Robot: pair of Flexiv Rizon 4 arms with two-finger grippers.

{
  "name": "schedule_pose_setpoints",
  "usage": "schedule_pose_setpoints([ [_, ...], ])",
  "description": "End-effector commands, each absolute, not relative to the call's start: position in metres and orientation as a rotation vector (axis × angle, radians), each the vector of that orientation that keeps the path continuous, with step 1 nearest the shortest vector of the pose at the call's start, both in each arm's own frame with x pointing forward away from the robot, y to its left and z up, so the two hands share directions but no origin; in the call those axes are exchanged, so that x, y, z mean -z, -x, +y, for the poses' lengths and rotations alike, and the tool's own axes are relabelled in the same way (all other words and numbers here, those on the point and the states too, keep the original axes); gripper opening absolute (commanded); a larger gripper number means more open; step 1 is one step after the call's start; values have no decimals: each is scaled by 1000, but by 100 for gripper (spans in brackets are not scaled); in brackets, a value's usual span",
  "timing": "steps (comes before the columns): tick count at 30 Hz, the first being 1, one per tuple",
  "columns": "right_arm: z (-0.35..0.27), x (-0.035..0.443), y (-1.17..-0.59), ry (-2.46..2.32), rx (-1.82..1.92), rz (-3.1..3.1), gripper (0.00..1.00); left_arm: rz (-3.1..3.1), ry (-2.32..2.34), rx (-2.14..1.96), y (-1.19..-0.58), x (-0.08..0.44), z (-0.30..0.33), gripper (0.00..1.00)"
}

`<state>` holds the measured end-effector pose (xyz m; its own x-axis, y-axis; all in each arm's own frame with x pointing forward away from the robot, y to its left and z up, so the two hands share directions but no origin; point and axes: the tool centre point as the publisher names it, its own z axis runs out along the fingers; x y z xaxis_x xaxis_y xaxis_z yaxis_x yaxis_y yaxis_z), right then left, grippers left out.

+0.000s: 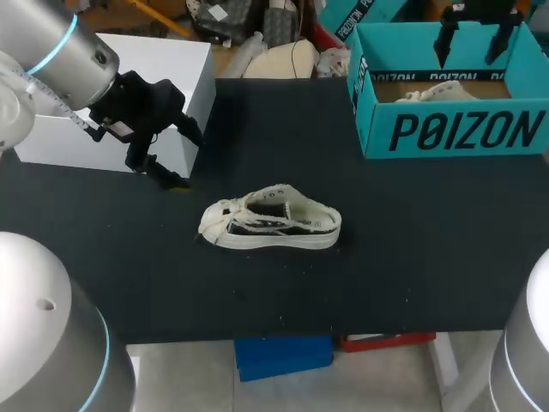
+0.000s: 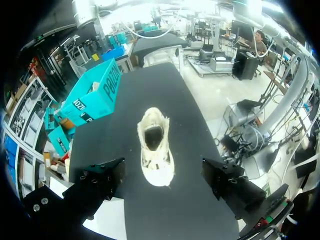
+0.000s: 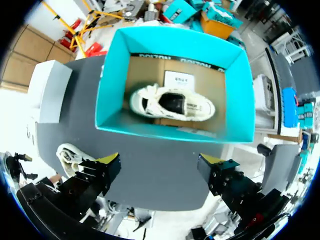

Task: Take the shoe out of the shoebox, open the shoe tongue, remove and reinsert the insole, then place the shoe into the shoebox

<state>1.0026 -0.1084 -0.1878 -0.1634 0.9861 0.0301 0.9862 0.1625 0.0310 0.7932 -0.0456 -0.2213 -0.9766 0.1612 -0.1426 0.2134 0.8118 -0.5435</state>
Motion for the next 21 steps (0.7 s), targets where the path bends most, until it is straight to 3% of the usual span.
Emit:
schedule_pose_setpoints([
  [1, -38, 182, -971, 1592, 114, -2826, 100, 2902, -303, 887, -793, 222, -45, 100],
  [3, -4, 181, -941, 1357, 268, -2960, 100, 2902, -303, 887, -793, 222, -45, 100],
  [21, -4, 181, -941, 1357, 268, -2960, 100, 2902, -303, 887, -793, 222, -45, 100],
])
